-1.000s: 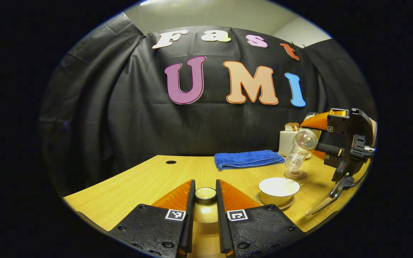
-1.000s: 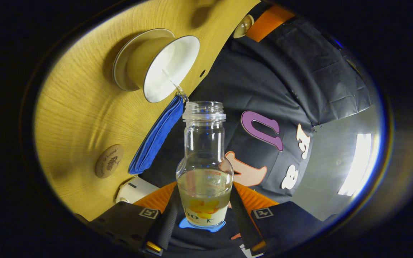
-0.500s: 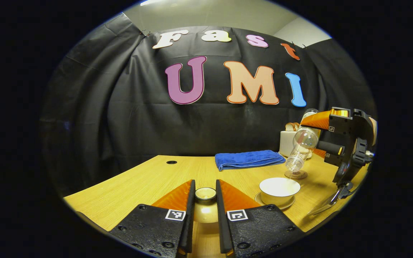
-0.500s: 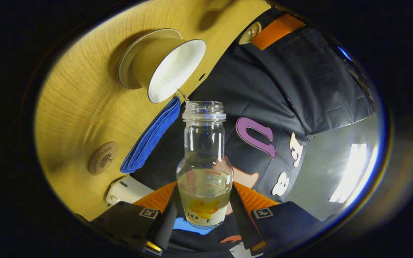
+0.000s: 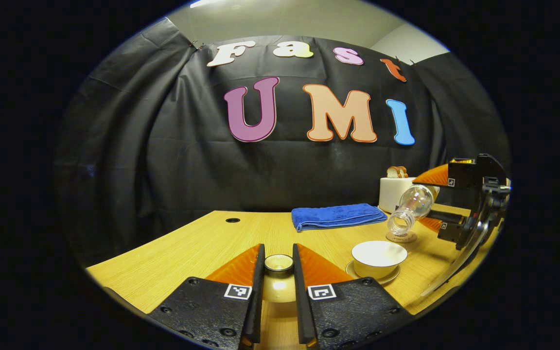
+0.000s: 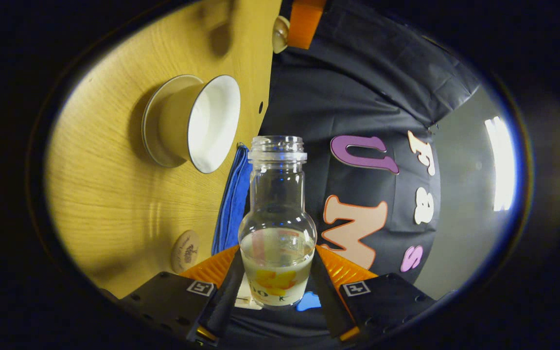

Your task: Open the teacup lid with one hand, grasp the water bottle and pour water into the teacup with the other hand; after pouring, place the water bottle on the coaster and then close the teacup lid.

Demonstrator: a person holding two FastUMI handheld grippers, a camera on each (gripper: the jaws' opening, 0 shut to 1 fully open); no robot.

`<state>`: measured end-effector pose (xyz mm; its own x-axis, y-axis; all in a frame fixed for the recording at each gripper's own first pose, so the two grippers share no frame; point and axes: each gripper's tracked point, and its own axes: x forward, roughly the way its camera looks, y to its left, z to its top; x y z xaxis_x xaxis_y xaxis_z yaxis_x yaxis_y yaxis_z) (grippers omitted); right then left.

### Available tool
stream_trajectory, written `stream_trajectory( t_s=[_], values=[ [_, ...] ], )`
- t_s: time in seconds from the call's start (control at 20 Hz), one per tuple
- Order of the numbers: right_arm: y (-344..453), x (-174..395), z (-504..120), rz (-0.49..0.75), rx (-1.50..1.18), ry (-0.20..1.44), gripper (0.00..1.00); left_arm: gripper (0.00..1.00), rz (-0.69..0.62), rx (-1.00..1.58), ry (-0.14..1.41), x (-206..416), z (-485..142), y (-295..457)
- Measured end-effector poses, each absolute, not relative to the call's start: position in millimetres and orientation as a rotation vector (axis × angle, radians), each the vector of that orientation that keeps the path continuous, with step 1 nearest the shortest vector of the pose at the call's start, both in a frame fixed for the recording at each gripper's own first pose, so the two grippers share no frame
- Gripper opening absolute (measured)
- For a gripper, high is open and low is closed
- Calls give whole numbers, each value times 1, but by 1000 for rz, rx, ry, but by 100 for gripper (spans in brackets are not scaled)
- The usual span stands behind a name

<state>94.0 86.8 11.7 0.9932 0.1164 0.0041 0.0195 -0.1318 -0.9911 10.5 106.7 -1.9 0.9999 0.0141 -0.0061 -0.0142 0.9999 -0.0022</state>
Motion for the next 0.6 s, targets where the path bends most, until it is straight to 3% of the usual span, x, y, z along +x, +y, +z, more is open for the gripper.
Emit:
stream_trajectory(
  t_s=[0.15, 0.2, 0.35, 0.6],
  values=[
    [74, 91, -4, 92, -1507, -4, 82, 27, 14, -2, 6, 9, -2, 107],
    [66, 91, -7, 91, -1432, 32, 77, 27, 14, -2, 7, 10, -2, 107],
    [52, 92, -15, 92, -1178, 131, 77, 27, 14, -3, 6, 9, -2, 107],
    [29, 102, -5, 58, -877, 165, 80, 27, 15, -3, 6, 10, -3, 108]
  ],
)
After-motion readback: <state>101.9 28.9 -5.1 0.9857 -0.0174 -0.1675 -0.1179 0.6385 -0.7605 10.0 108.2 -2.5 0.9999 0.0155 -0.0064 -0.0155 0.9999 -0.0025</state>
